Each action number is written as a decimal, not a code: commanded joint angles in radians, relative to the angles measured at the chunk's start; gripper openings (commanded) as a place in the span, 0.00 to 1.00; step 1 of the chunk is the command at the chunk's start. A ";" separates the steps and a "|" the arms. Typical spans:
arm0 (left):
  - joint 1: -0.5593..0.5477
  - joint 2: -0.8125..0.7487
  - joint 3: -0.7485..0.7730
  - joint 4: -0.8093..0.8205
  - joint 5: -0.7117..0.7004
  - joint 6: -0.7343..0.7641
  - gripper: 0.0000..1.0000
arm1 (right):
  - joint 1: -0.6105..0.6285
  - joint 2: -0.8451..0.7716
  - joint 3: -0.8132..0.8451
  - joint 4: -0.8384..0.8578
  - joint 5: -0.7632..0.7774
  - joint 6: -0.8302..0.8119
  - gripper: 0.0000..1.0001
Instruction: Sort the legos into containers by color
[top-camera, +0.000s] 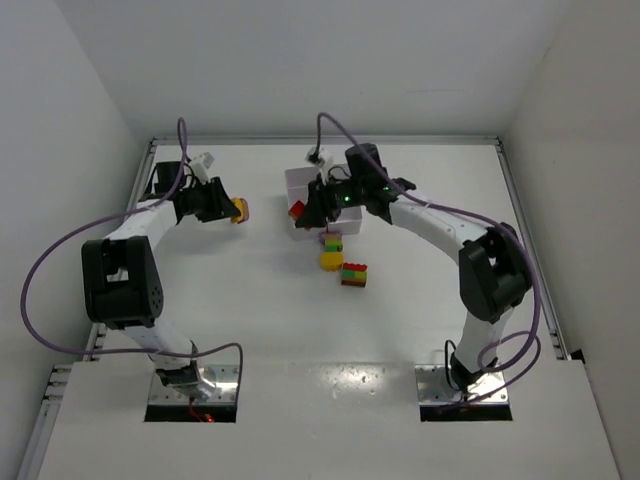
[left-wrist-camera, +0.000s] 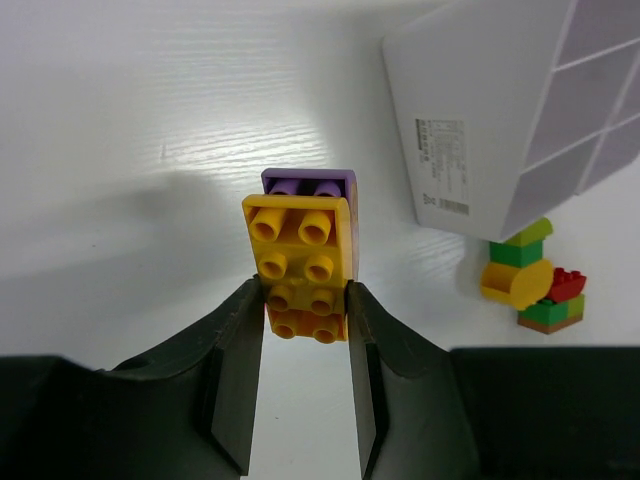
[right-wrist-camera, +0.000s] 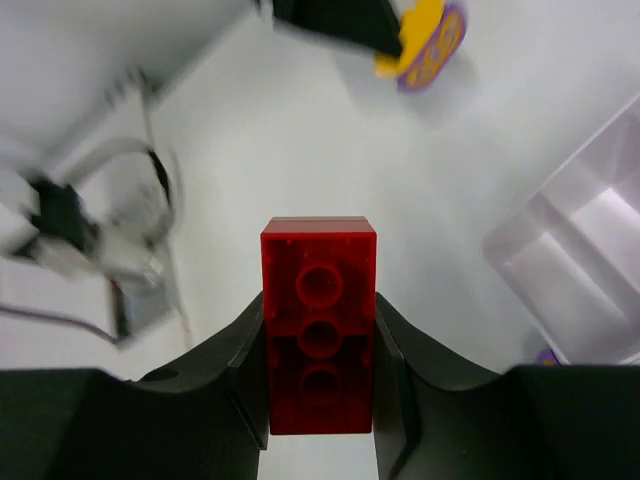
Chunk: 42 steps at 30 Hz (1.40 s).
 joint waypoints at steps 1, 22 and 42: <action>-0.004 -0.107 -0.023 0.033 0.084 -0.017 0.00 | 0.069 -0.044 -0.070 -0.196 0.052 -0.428 0.00; -0.013 0.202 0.179 0.011 -0.300 -0.008 0.00 | 0.143 -0.084 -0.124 -0.245 0.125 -0.573 0.00; -0.031 0.189 0.190 0.011 -0.296 -0.026 0.00 | 0.228 -0.024 -0.242 -0.279 0.368 -0.763 0.39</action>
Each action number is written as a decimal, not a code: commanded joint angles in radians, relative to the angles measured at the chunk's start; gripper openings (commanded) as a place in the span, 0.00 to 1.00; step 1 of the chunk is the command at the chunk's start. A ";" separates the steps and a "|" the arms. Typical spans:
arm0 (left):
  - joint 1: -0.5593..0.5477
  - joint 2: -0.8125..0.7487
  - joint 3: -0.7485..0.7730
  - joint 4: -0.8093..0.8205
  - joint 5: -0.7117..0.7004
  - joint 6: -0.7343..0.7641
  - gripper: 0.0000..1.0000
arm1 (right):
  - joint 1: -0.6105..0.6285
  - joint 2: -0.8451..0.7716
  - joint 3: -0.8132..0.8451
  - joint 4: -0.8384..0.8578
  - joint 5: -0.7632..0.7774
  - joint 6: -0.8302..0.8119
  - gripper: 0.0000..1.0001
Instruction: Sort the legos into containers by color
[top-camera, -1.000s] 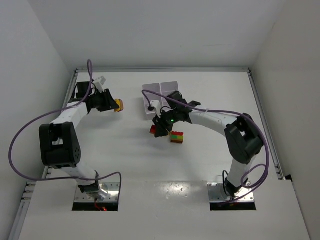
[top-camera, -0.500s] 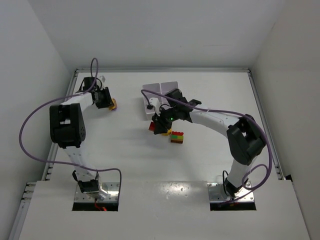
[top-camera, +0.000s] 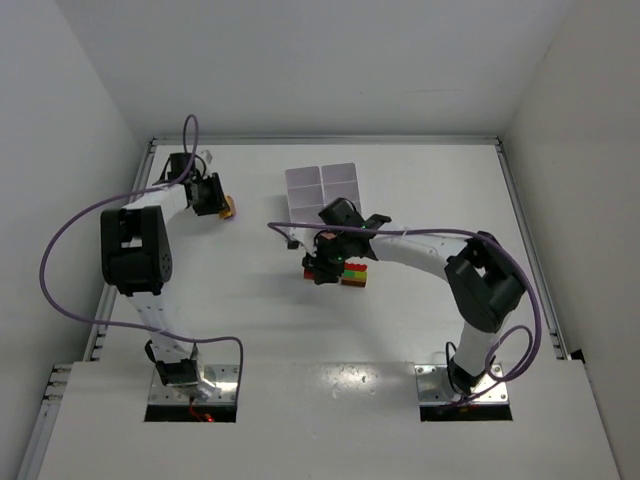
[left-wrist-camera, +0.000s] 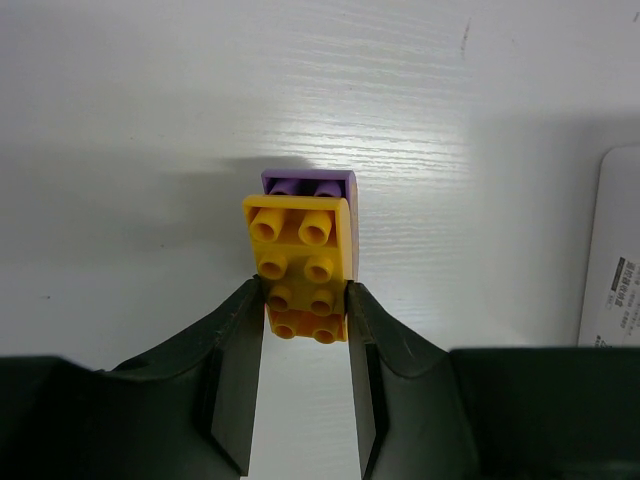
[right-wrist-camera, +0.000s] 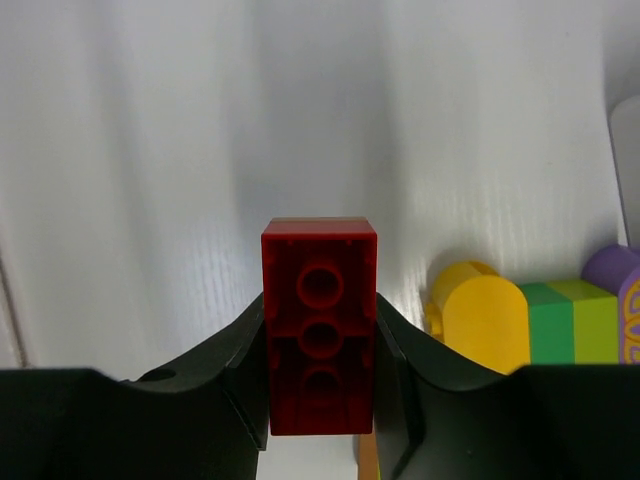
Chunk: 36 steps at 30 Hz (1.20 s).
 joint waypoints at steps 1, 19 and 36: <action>-0.010 -0.072 -0.012 0.010 0.048 -0.018 0.00 | 0.000 0.020 0.002 0.025 0.071 -0.039 0.37; 0.102 -0.212 -0.159 0.090 0.898 0.057 0.00 | -0.063 0.047 0.261 0.157 -0.209 0.322 0.93; 0.098 -0.294 -0.130 -0.166 1.362 0.344 0.00 | -0.161 0.267 0.372 0.780 -0.503 1.243 0.93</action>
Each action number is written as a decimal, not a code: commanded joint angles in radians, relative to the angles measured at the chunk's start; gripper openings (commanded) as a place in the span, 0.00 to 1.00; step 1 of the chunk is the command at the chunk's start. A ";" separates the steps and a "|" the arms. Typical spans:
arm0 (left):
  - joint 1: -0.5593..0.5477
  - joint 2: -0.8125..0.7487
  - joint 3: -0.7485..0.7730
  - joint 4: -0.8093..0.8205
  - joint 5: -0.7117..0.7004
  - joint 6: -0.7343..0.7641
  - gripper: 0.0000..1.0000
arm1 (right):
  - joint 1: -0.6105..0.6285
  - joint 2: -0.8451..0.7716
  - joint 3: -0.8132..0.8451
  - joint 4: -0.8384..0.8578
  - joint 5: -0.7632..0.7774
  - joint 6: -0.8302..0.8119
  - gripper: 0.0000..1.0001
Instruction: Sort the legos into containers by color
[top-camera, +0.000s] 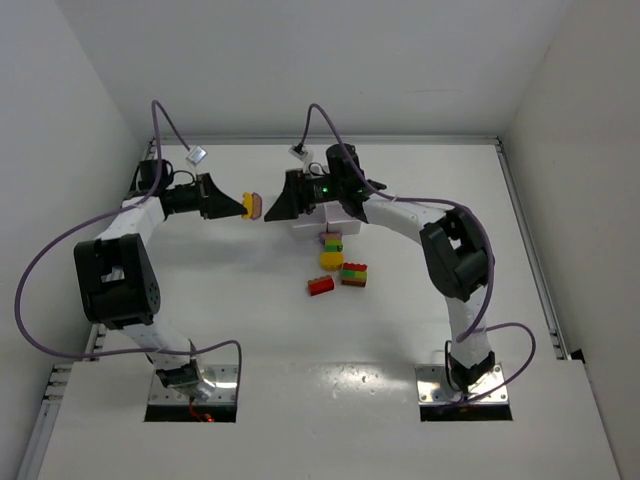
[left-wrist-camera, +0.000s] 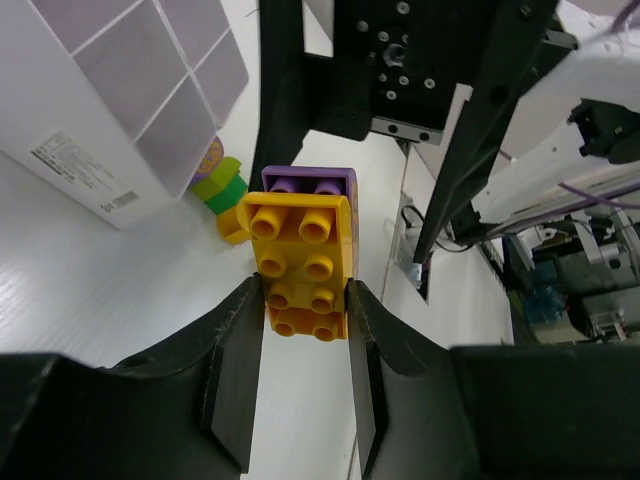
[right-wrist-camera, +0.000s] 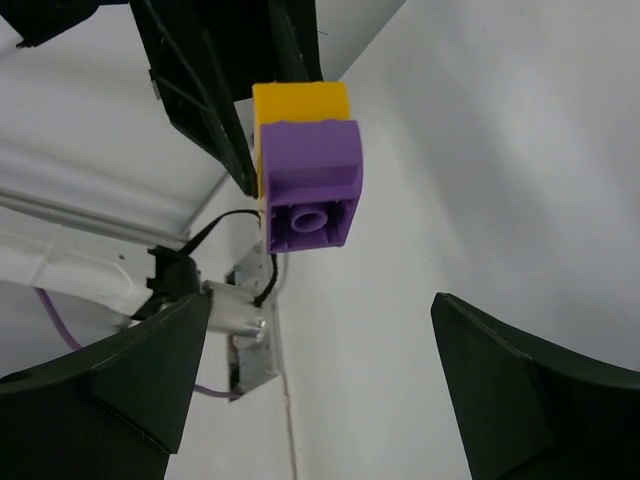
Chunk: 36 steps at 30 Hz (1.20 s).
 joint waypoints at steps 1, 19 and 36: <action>-0.015 -0.037 0.037 -0.135 0.170 0.187 0.00 | 0.004 0.006 0.040 0.181 -0.057 0.195 0.93; -0.056 0.003 0.111 -0.361 0.181 0.382 0.00 | 0.004 0.043 0.080 0.221 -0.095 0.203 0.91; -0.075 0.090 0.247 -0.725 0.181 0.731 0.00 | 0.004 0.007 0.029 0.198 -0.137 0.094 0.02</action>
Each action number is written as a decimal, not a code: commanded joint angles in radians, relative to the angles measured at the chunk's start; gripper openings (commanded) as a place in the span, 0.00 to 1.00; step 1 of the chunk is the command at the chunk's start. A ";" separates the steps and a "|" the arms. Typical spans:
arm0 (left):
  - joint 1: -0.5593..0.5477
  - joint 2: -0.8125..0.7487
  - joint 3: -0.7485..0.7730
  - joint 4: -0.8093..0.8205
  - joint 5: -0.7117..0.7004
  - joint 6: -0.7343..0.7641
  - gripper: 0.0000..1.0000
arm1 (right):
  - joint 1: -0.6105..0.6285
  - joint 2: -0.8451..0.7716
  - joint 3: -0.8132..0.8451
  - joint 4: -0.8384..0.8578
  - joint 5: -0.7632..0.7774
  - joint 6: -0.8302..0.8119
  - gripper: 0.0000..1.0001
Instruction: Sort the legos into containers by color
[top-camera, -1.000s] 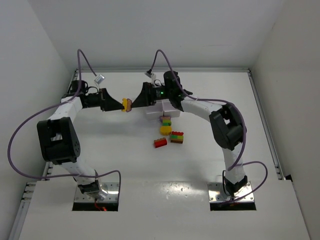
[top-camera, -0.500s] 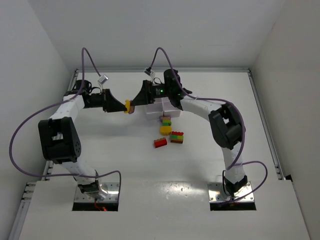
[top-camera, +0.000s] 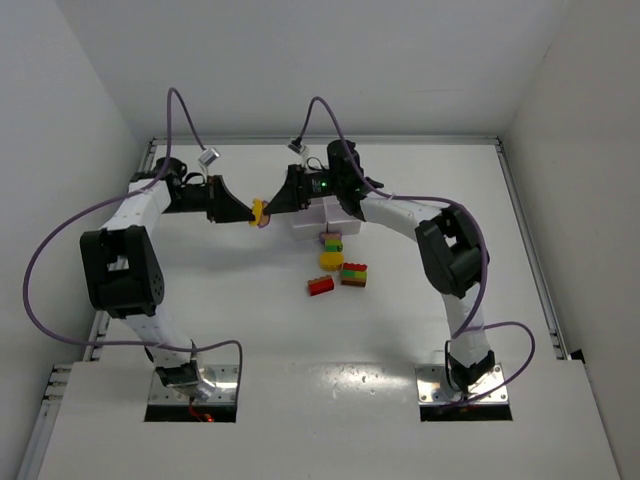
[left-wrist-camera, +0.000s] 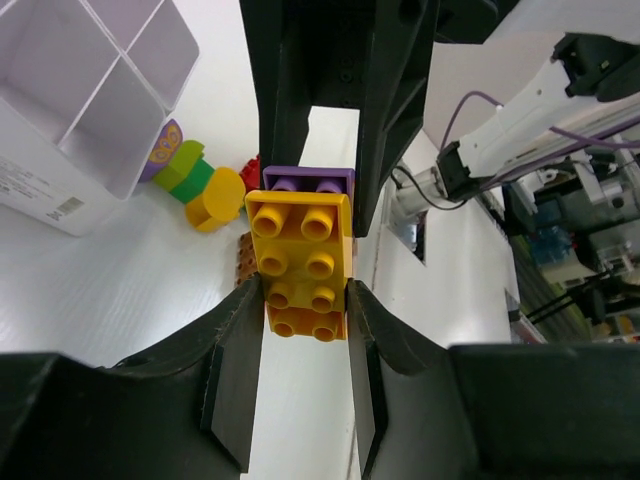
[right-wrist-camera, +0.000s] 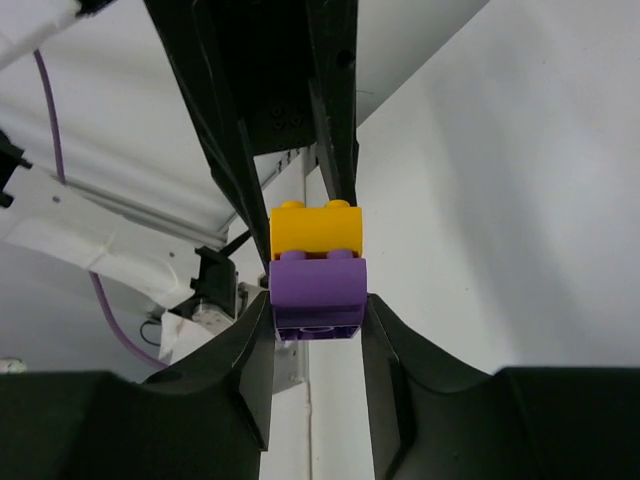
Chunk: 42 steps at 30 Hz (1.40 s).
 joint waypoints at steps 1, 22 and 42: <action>-0.007 0.100 0.123 -0.323 0.167 0.369 0.00 | -0.006 -0.066 -0.026 0.038 -0.035 -0.056 0.00; -0.047 0.047 0.278 0.217 -0.380 -0.341 0.00 | -0.315 -0.350 -0.139 -0.493 0.084 -0.617 0.00; -0.173 0.087 0.165 0.341 -1.542 -0.656 0.00 | -0.476 -0.292 -0.186 -0.614 0.989 -0.816 0.00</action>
